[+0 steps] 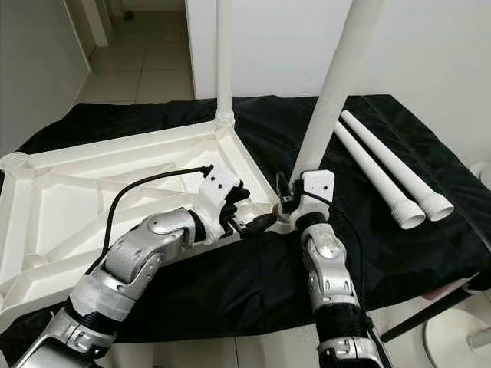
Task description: Building children table
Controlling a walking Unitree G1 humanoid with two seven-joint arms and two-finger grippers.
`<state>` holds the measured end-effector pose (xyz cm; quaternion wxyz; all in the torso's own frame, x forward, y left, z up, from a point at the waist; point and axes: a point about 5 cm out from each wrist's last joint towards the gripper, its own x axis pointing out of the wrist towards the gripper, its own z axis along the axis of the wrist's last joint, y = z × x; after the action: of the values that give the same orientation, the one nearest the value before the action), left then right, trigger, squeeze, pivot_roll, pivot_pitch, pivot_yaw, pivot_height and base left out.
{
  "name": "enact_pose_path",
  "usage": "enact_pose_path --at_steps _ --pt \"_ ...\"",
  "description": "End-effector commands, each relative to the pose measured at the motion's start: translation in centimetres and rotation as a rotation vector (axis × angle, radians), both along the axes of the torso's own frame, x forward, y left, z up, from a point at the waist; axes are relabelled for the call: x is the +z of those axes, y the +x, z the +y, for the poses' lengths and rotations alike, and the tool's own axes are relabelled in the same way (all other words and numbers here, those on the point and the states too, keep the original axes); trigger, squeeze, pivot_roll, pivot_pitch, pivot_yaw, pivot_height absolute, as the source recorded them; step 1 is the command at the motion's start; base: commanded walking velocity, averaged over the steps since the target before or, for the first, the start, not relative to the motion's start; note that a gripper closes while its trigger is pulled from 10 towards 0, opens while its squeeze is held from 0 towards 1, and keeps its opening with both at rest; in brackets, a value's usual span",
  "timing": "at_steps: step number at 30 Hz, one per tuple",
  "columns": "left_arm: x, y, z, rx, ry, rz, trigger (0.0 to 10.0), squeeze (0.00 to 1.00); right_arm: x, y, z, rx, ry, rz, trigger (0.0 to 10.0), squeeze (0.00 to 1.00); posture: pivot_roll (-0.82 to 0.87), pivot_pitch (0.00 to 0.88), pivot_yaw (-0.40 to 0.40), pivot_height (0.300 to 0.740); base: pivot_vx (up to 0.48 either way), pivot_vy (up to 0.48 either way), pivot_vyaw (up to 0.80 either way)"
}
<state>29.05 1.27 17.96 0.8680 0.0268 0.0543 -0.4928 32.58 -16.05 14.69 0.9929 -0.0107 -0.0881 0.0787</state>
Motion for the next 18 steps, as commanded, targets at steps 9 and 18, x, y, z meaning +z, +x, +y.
enact_pose_path --at_steps 9,18 --pt "-0.1 -0.4 0.2 -0.012 0.009 0.008 10.0 0.00 -2.4 -0.6 0.8 0.134 -0.107 0.078 10.0 0.00 -0.05 0.000 -0.003 0.740 0.000 0.000 0.00" --pt "0.1 -0.4 0.3 -0.013 0.009 0.004 10.0 0.00 -3.6 -1.8 -0.1 0.209 -0.183 0.111 10.0 0.00 -0.05 0.000 0.007 0.740 0.000 0.000 0.00"
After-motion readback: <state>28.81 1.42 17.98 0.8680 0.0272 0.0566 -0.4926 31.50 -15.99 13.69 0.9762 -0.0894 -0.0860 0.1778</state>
